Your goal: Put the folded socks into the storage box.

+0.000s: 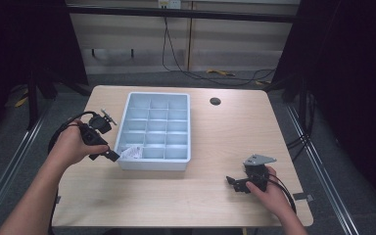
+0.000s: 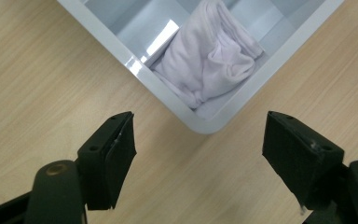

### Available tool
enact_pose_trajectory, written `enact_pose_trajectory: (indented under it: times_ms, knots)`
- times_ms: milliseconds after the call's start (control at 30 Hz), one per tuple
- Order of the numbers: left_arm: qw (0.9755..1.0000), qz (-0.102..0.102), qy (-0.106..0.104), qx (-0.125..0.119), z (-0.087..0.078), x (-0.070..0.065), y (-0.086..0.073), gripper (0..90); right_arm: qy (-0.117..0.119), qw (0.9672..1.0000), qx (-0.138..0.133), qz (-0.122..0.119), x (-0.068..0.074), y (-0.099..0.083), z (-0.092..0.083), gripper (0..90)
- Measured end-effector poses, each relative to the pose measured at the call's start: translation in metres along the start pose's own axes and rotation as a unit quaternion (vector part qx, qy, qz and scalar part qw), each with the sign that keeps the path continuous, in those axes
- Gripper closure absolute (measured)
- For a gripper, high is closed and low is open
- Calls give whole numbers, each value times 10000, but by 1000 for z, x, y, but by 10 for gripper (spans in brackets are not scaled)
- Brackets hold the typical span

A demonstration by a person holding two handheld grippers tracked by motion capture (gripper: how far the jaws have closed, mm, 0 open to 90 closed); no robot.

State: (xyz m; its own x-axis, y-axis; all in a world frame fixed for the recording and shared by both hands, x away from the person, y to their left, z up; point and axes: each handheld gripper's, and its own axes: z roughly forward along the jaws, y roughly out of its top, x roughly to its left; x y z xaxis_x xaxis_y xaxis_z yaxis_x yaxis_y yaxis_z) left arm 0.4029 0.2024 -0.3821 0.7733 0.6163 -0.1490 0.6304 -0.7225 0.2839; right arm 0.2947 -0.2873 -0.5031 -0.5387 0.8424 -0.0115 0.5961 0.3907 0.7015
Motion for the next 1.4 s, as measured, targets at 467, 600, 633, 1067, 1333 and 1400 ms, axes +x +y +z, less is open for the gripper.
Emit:
enact_pose_trajectory:
  times_ms: [467,600,633,1067,1333,1400]
  knots:
    - [9999,-12,-42,-108,3,2,-16,241,-3,10000,14,19,0,0,0,83]
    - [9999,-14,-70,-109,8,1,-20,237,-1,10000,17,22,0,0,0,83]
    - [9999,-4,-74,-118,8,1,-21,237,-1,10000,17,22,0,0,0,83]
    - [9995,-45,-145,-273,17,4,-37,236,-1,10000,17,23,0,0,0,83]
    - [9995,21,-157,-264,22,7,-48,229,-1,10000,20,26,0,0,0,83]
    - [9994,47,-183,-282,24,7,-50,224,-1,10000,17,24,0,0,0,83]
